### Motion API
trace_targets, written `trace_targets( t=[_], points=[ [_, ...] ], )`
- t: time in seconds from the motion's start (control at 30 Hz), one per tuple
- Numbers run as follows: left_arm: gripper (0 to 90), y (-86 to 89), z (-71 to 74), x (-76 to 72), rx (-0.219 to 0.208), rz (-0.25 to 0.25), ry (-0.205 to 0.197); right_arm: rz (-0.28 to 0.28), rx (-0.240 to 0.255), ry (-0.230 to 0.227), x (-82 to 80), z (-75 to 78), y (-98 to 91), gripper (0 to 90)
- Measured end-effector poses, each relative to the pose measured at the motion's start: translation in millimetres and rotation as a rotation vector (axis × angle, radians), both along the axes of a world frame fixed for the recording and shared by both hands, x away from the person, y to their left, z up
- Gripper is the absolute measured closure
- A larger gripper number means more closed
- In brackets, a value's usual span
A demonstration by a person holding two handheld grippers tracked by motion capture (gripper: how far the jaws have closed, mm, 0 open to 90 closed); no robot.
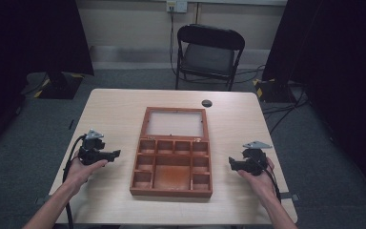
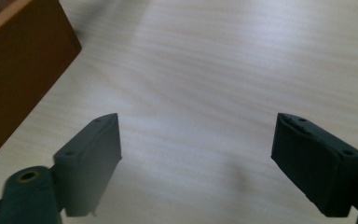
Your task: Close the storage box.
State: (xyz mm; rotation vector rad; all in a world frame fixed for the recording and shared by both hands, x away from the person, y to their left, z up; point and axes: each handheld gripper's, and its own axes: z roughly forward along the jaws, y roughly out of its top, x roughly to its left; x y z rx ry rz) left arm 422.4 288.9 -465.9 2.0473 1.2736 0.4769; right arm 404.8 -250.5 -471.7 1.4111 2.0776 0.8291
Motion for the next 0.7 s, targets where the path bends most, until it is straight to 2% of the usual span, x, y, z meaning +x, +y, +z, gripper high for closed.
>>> trace_targets(
  t=[0.03, 0.07, 0.1, 0.13, 0.17, 0.23, 0.27, 0.3, 0.37, 0.43, 0.47, 0.5, 0.57, 0.63, 0.67, 0.7],
  points=[
    [21.5, 0.0, 0.0, 0.0, 0.0, 0.0, 0.0, 0.0, 0.0, 0.0, 0.0, 0.0, 0.0, 17.4],
    [21.5, -2.1, 3.0, 0.9, -0.035, 0.006, -0.015, 0.004, -0.018, 0.014, 5.1, 4.4, 1.6, 19.5],
    [21.5, -2.1, 3.0, 0.9, -0.035, 0.006, -0.015, 0.004, -0.018, 0.014, 5.1, 4.4, 1.6, 19.5],
    [21.5, -3.5, 4.4, 1.5, -0.035, 0.001, -0.017, 0.003, 0.002, 0.029, 11.9, 7.4, 2.7, 20.4],
    [21.5, -5.1, 5.2, 1.2, -0.029, -0.002, -0.03, 0.003, 0.002, 0.029, 11.9, 7.4, 2.7, 20.4],
    [21.5, -7.3, 6.7, 1.7, -0.031, -0.014, -0.03, 0.006, -0.005, 0.033, 18.9, 10.9, 6.0, 20.6],
    [22.1, -9.1, 11.3, 4.6, -0.03, -0.032, -0.015, 0.013, 0.027, 0.031, 25.5, 15.1, 9.9, 23.0],
    [22.5, -9.1, 11.3, 4.6, -0.03, -0.032, -0.015, 0.013, 0.027, 0.031, 25.5, 15.1, 9.9, 23.0],
    [23.6, -8.6, 17.8, 6.0, -0.049, -0.038, -0.045, 0.028, 0.059, 0.015, 34.1, 22.6, 17.6, 23.6],
    [23.3, -7.7, 23.0, 9.8, -0.042, -0.043, -0.047, 0.038, 0.066, 0.013, 36.8, 25.1, 20.7, 23.1],
    [22.5, -8.0, 24.9, 12.1, -0.04, -0.042, -0.054, 0.062, 0.106, -0.004, 41.8, 29.0, 26.0, 22.1],
    [22.5, -7.5, 26.8, 14.0, -0.039, -0.043, -0.068, 0.062, 0.106, -0.004, 41.8, 29.0, 26.0, 22.1],
    [21.6, -8.4, 30.8, 19.5, -0.055, -0.062, -0.065, 0.094, 0.127, -0.005, 48.3, 32.6, 31.9, 20.9],
    [20.3, -10.7, 36.0, 24.4, -0.05, -0.074, -0.074, 0.104, 0.141, 0.0, 55.0, 37.3, 38.1, 21.2],
    [20.4, -12.6, 38.5, 27.4, -0.048, -0.078, -0.078, 0.123, 0.149, -0.014, 62.3, 42.9, 43.1, 20.9],
    [20.4, -14.2, 40.9, 30.7, -0.044, -0.08, -0.081, 0.123, 0.149, -0.014, 62.3, 42.9, 43.1, 20.9]
  ],
)
